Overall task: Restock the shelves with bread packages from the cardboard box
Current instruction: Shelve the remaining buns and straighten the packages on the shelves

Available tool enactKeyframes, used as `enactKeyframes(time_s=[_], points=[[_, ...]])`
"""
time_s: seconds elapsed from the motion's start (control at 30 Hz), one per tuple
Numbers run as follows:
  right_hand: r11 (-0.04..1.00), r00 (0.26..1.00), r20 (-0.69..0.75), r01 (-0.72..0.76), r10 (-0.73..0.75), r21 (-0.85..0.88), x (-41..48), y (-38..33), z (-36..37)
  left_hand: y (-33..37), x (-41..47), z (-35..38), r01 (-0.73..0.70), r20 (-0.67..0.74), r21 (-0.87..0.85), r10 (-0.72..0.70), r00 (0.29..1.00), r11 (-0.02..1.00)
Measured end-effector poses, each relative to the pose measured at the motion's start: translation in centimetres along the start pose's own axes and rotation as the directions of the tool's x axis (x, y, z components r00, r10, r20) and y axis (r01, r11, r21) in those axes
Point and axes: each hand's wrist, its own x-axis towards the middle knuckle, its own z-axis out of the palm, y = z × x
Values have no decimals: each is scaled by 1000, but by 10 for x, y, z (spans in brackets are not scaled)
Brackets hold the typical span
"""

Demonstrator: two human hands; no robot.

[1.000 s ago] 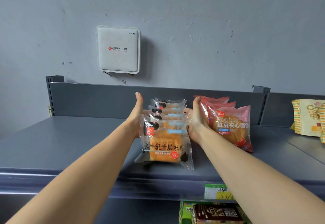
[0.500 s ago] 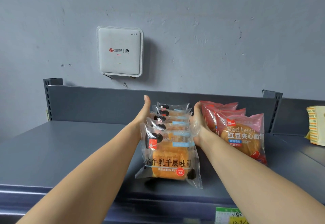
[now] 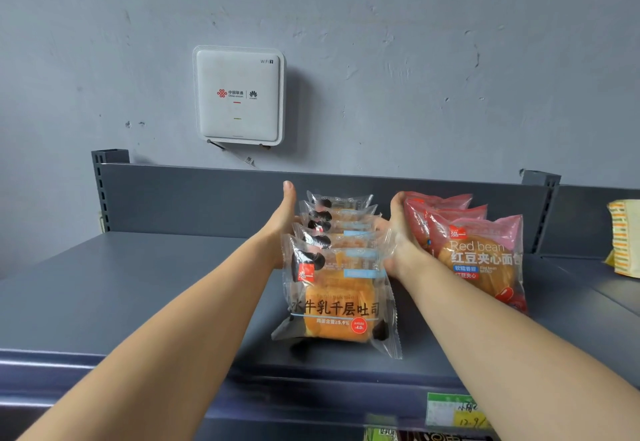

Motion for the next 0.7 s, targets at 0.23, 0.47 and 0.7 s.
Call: enactKeyframes(time_s=[0.23, 0.47, 0.7], points=[[1000, 999, -45, 2, -2, -9, -24, 1, -3, -7, -11, -19, 163, 101, -201, -145, 984, 966], [986, 984, -179, -54, 25, -160, -37, 9, 0, -14, -36, -9, 162, 154, -222, -130, 980, 961], [958, 993, -99, 27, -57, -285, -49, 12, 8, -19, -33, 0, 151, 210, -313, -87, 974, 937]])
